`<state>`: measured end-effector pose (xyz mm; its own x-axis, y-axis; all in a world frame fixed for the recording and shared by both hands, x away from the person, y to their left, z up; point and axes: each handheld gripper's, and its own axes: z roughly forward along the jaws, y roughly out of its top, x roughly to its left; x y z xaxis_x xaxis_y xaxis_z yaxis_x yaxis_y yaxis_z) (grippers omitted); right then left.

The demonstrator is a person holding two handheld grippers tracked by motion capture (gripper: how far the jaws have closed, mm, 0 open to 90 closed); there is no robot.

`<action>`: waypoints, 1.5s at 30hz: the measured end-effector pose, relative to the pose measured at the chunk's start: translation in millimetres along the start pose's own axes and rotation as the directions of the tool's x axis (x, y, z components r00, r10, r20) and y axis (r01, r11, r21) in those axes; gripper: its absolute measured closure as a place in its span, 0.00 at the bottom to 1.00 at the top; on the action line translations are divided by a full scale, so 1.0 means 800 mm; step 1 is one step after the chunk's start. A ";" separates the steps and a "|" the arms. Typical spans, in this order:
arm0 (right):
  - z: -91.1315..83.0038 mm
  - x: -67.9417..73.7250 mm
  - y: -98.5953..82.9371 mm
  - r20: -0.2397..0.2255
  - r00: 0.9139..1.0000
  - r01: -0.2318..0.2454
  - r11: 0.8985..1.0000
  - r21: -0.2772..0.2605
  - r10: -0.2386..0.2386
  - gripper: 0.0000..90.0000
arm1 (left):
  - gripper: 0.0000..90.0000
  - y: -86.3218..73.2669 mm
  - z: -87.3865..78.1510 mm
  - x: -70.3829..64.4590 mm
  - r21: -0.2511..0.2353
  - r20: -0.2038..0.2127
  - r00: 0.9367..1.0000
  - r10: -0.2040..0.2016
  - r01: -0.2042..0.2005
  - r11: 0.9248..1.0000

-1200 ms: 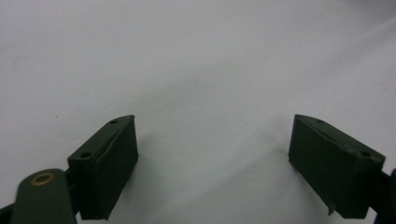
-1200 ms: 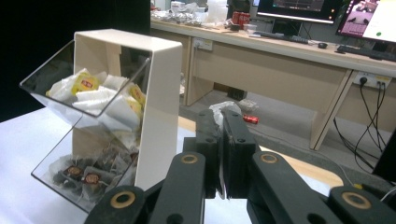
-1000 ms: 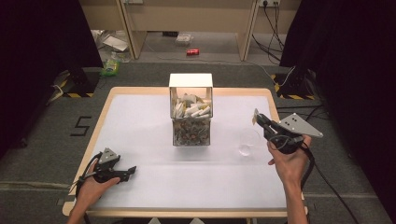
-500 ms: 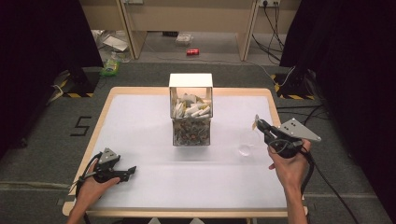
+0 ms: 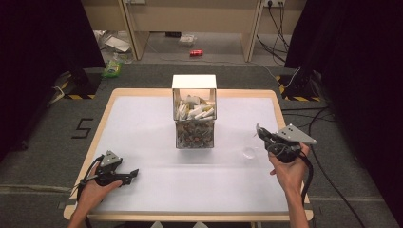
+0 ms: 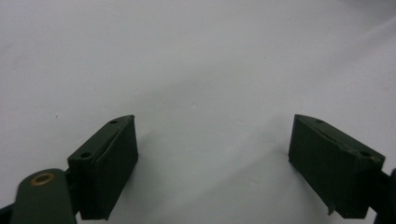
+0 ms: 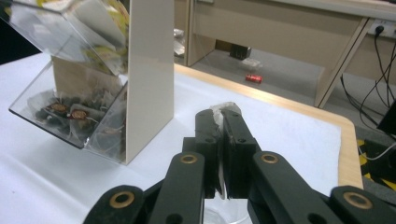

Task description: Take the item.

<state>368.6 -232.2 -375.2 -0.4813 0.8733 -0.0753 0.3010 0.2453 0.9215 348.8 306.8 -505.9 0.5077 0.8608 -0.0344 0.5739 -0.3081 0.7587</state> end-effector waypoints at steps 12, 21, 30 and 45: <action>0.013 -0.004 -0.013 -0.009 1.000 -0.017 0.999 0.039 0.018 0.96 | 0.17 0.000 0.000 0.000 0.001 0.000 1.000 0.000 0.000 1.000; 0.028 -0.004 -0.025 -0.019 1.000 -0.020 0.997 0.077 0.022 0.95 | 0.17 0.000 0.000 0.000 0.001 0.000 1.000 -0.001 0.001 1.000; 0.034 -0.006 -0.031 -0.018 1.000 -0.022 0.995 0.093 0.024 0.95 | 0.17 0.000 0.000 0.000 0.001 0.000 1.000 0.000 0.000 1.000; 0.042 -0.006 -0.038 -0.023 0.999 -0.020 0.993 0.113 0.023 0.94 | 0.17 0.000 0.000 0.000 0.001 0.000 1.000 -0.001 0.001 1.000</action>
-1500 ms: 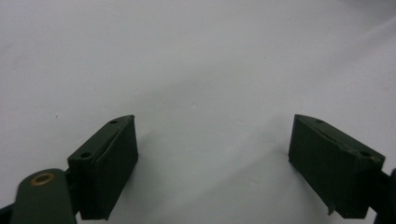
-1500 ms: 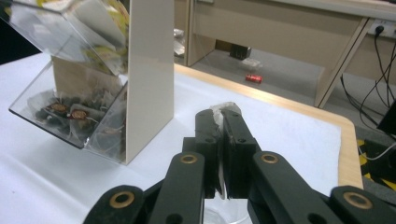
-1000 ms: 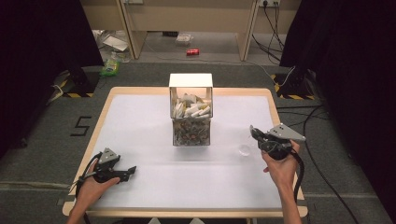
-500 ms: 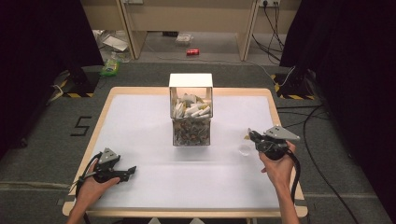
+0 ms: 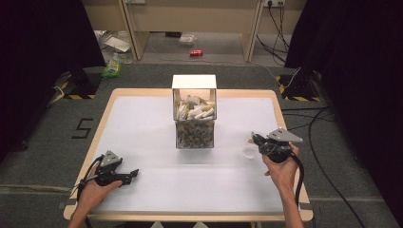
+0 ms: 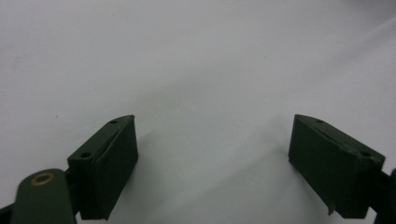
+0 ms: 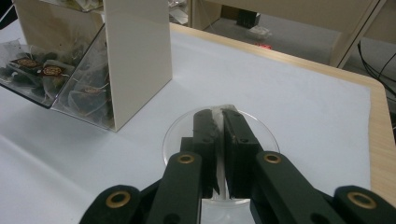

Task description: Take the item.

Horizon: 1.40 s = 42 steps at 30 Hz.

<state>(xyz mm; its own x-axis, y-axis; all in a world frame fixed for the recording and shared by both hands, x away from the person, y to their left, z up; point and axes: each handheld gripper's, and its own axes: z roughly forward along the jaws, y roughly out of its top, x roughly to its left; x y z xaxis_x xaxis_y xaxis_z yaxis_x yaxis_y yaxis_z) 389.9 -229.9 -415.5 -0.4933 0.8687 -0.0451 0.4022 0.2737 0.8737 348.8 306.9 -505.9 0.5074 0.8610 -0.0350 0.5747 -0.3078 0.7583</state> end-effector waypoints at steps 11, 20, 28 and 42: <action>0.001 -0.001 -0.001 0.003 1.000 0.001 1.000 0.006 -0.001 0.92 | 0.17 0.000 0.000 0.000 0.000 0.000 1.000 0.000 0.000 1.000; 0.000 0.000 0.000 0.003 1.000 0.002 1.000 0.000 -0.002 0.92 | 0.17 0.000 0.000 0.000 -0.001 0.000 1.000 0.001 -0.001 1.000; -0.002 -0.001 0.002 0.005 1.000 0.004 1.000 -0.007 -0.004 0.91 | 0.17 0.000 0.000 0.000 -0.001 0.000 1.000 0.001 -0.001 1.000; -0.005 0.005 0.007 -0.003 1.000 0.001 1.000 -0.017 -0.001 0.78 | 0.17 0.000 0.000 0.000 -0.001 0.000 1.000 0.000 0.000 1.000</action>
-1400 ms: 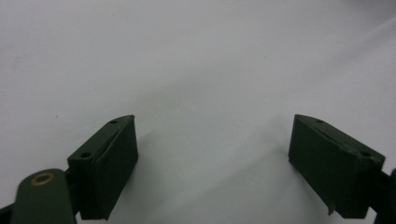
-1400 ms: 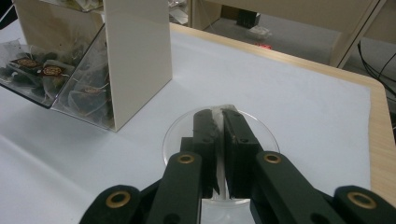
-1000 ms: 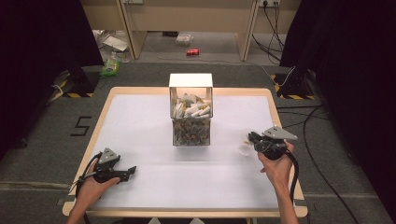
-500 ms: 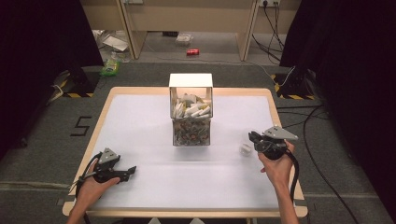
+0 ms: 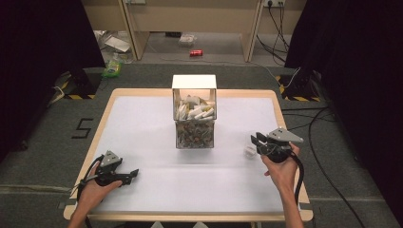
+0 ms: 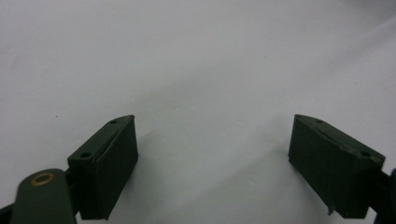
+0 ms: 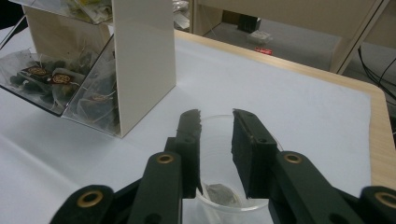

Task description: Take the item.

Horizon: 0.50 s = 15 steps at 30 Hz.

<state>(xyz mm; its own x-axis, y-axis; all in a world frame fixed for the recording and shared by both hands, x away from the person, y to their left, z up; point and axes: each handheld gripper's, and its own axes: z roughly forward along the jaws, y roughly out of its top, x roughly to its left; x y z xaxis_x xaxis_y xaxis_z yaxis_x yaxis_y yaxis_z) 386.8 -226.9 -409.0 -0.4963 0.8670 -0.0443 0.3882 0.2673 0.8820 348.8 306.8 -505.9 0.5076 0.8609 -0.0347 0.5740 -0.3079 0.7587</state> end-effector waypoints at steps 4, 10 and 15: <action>0.000 0.002 0.001 -0.007 1.000 -0.008 1.000 -0.003 0.008 0.70 | 0.17 0.000 0.000 0.000 0.001 0.000 1.000 0.000 0.000 1.000; 0.000 0.003 0.002 0.004 0.999 -0.032 0.999 -0.009 0.032 0.52 | 0.17 0.000 0.000 0.000 0.001 0.000 1.000 0.000 0.000 1.000; 0.000 0.004 0.002 0.011 0.998 -0.054 0.999 -0.002 0.054 0.42 | 0.17 0.000 0.000 0.000 0.000 0.000 1.000 0.000 0.000 1.000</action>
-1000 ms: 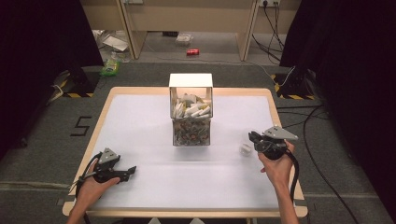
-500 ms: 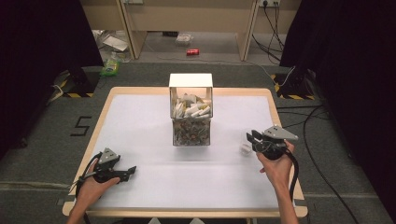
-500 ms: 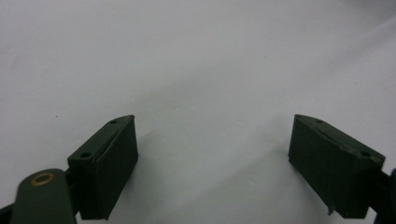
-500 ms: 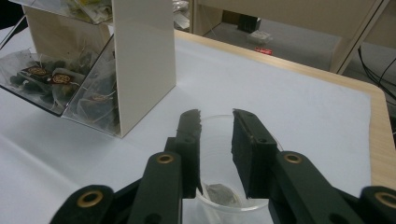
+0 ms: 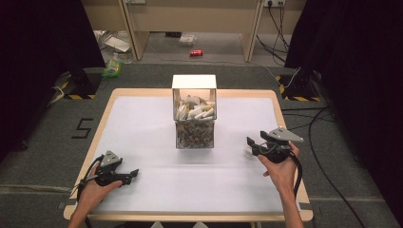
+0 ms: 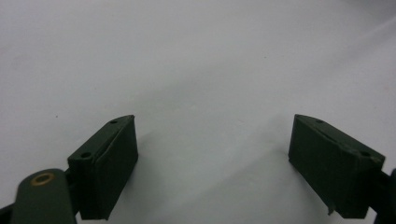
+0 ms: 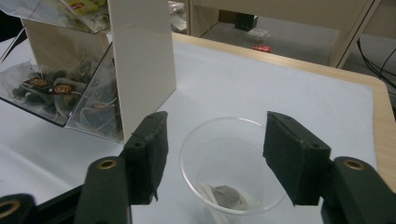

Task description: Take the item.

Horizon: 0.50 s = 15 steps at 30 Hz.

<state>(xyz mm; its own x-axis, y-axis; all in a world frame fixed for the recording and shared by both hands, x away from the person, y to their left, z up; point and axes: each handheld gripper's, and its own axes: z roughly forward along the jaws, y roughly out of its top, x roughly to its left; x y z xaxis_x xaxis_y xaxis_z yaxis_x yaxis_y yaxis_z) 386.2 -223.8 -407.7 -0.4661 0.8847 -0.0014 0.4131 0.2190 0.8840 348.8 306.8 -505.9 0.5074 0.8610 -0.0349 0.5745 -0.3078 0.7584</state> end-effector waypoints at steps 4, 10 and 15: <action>-0.002 0.003 0.000 0.008 1.000 -0.014 1.000 0.009 0.014 0.35 | 0.17 0.000 0.000 0.000 0.000 0.000 1.000 0.000 0.000 1.000; -0.007 0.004 -0.003 0.015 1.000 -0.015 1.000 0.018 0.014 0.31 | 0.17 0.000 0.000 0.000 -0.001 0.000 1.000 0.001 -0.001 1.000; -0.010 0.004 -0.008 0.017 1.000 -0.011 1.000 0.024 0.010 0.31 | 0.17 0.000 0.000 0.000 -0.001 0.000 1.000 0.001 -0.001 1.000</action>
<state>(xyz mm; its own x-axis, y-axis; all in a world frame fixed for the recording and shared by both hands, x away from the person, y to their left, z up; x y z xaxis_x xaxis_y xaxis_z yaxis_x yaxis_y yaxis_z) 375.9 -226.0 -409.3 -0.4482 0.8940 -0.0002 0.4372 0.2194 0.8722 348.8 306.8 -505.9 0.5078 0.8608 -0.0344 0.5738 -0.3082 0.7588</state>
